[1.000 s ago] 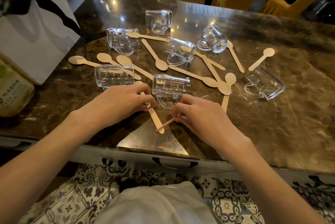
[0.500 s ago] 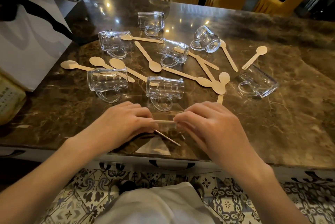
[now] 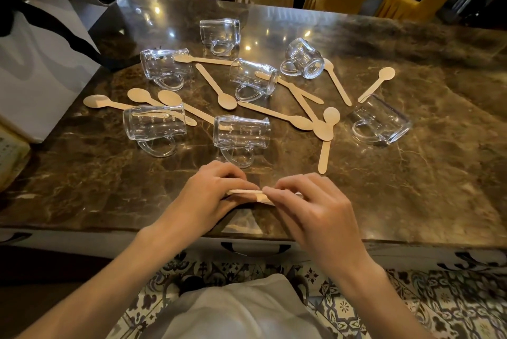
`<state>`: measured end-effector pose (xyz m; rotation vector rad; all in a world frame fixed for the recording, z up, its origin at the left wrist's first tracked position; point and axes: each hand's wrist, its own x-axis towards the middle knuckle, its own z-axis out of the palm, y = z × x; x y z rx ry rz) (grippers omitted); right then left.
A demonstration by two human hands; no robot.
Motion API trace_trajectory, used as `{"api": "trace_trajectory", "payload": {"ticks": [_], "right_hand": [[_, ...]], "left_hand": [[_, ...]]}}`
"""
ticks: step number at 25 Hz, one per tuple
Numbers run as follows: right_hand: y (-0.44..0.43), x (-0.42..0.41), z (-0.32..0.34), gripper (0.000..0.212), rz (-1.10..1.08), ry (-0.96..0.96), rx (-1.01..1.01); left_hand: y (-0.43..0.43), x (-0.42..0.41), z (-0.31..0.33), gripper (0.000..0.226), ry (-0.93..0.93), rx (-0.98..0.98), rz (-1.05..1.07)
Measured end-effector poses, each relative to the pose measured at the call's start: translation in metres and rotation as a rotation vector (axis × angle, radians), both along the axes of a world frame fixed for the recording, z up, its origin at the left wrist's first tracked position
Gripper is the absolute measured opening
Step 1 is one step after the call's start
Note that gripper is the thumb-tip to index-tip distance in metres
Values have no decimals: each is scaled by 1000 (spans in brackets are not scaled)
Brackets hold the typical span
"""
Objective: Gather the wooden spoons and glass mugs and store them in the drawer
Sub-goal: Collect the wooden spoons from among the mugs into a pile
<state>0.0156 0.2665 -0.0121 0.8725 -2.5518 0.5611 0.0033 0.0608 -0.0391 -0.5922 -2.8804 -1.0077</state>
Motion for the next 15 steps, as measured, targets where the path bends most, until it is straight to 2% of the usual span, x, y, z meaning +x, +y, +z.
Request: {"api": "trace_trajectory", "payload": {"ticks": [5,10,15], "right_hand": [[-6,2,-12,24,-21,-11,44],[-10,4,-20,35,47,-101,113],[-17,5,-24,36,79,-174,116]], "left_hand": [[-20,8,8,61,-149,166,25],[-29,15,7,52,-144,167,43],[-36,15,3,49,-121,101,50]]}}
